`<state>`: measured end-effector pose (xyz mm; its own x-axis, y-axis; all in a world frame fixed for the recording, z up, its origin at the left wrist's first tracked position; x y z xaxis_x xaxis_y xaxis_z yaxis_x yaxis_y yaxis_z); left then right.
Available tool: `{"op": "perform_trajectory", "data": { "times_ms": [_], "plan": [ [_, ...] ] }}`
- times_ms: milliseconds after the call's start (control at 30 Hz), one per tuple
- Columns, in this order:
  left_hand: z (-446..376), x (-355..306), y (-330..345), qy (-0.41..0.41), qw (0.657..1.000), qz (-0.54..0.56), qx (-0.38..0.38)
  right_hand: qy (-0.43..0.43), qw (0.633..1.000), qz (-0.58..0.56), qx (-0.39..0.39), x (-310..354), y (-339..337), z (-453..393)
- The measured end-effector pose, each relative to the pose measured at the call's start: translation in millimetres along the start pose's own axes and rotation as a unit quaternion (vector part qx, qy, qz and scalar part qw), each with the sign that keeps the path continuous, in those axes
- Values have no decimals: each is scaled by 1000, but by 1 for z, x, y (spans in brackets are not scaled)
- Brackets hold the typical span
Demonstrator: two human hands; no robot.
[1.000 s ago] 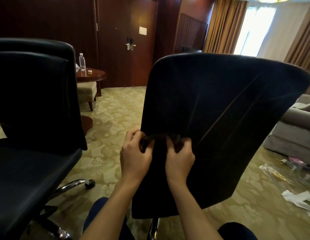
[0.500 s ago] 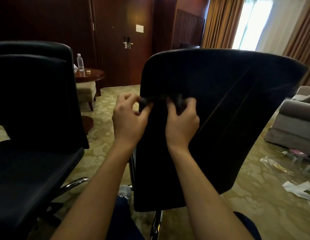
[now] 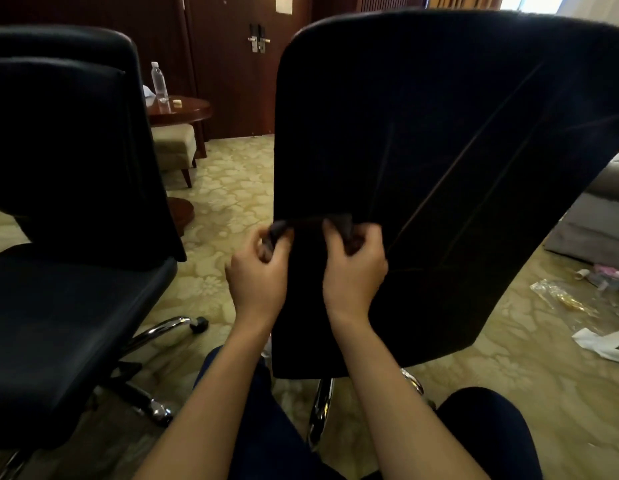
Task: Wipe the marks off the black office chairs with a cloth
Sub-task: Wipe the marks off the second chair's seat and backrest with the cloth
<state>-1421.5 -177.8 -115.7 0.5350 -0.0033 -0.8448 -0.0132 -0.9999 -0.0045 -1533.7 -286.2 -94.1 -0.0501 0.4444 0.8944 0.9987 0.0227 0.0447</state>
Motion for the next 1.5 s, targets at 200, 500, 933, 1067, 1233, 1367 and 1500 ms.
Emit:
{"op": "perform_trajectory", "data": {
  "times_ms": [200, 500, 933, 1067, 1233, 1367, 1500],
  "plan": [
    [-8, 5, 6, -10, 999, 30, -1, 30, 999, -16, 6, -13, 14, 2],
    [77, 129, 5, -172, 979, -78, 76, 181, 978, 91, 51, -148, 8, 65],
    [-25, 25, 2, -78, 992, 98, 29, 39, 996, -75, 16, -6, 34, 11],
    [-20, 35, 4, -80, 990, 95, 62, 18, 999, -24, 27, -21, 38, 15],
    [7, 91, 8, -129, 985, 74, 86, 53, 998, 17, 34, -66, 39, 37],
    [32, 127, 6, -150, 983, 48, 93, 87, 994, 57, 46, -110, 42, 62],
    [24, 142, 2, -127, 985, 3, 116, 118, 990, 69, 45, -132, 50, 76]
  ]
}}
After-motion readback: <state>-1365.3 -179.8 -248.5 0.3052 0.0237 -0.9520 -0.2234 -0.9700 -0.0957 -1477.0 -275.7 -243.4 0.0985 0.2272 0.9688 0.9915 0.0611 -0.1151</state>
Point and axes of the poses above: each hand's wrist, its own z-axis away from the middle knuckle, its own y-axis out of the palm, x = y × z, the point moved 5 cm from there along -z, towards the middle knuckle, and after that the axes turned 9 degrees about -x, right-handed, at the moved point
